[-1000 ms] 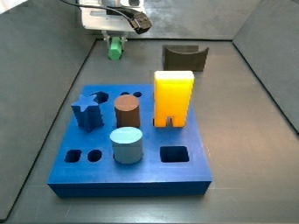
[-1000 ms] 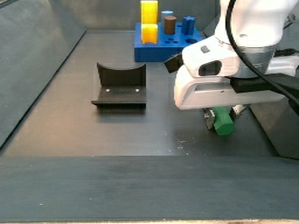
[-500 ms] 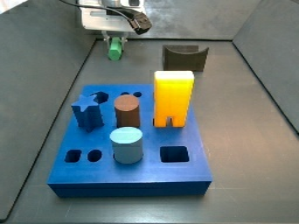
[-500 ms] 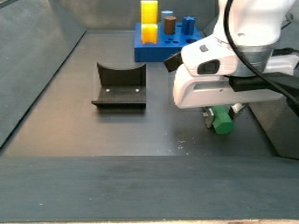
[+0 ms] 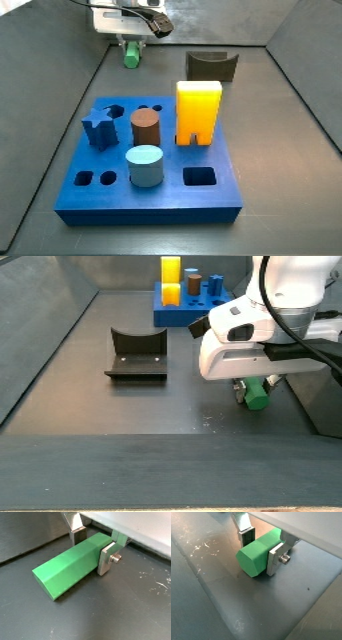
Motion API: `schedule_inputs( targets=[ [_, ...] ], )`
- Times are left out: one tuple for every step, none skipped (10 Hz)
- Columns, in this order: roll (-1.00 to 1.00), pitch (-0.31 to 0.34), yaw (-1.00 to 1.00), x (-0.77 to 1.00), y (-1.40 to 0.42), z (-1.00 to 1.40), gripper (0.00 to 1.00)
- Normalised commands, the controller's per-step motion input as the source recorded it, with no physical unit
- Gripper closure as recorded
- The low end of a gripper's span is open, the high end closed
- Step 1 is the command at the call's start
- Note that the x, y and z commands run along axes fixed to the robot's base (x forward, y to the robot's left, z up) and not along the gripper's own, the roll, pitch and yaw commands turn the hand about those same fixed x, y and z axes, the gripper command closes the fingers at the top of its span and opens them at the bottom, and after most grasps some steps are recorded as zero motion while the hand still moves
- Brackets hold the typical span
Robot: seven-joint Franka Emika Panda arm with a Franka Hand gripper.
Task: Pick up the hexagon object. Move up. Place the hexagon object on the fixture. Regrasp the hexagon object. Move to above the board. Insert the hexagon object.
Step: Move up, then place the hexagon object on the fixture.
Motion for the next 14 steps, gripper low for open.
schedule_inputs(
  targets=[
    [0.00,0.000,0.00,0.00,0.00,0.83,1.00],
    [-0.01,0.044,-0.03,-0.04,-0.06,0.75,1.00],
    [0.00,0.065,-0.03,-0.04,-0.04,0.66,1.00],
    [0.02,0.093,-0.03,-0.02,-0.01,0.50,1.00],
    [0.04,0.104,-0.03,-0.02,0.00,0.38,1.00],
    [0.05,0.104,-0.03,-0.02,0.00,0.30,1.00],
    [0.00,0.000,0.00,0.00,0.00,1.00,1.00],
    [0.02,-0.013,0.02,0.01,0.00,1.00,1.00],
    [0.02,0.017,0.01,-0.01,0.00,1.00,1.00],
    [0.03,0.030,0.01,-0.01,0.00,1.00,1.00],
    [0.06,0.052,0.00,-0.02,0.01,1.00,1.00],
    [0.07,0.067,-0.01,-0.02,0.01,1.00,1.00],
    [0.08,0.075,0.00,-0.03,0.00,1.00,1.00],
    [0.09,0.081,0.01,-0.03,0.00,1.00,1.00]
  ],
)
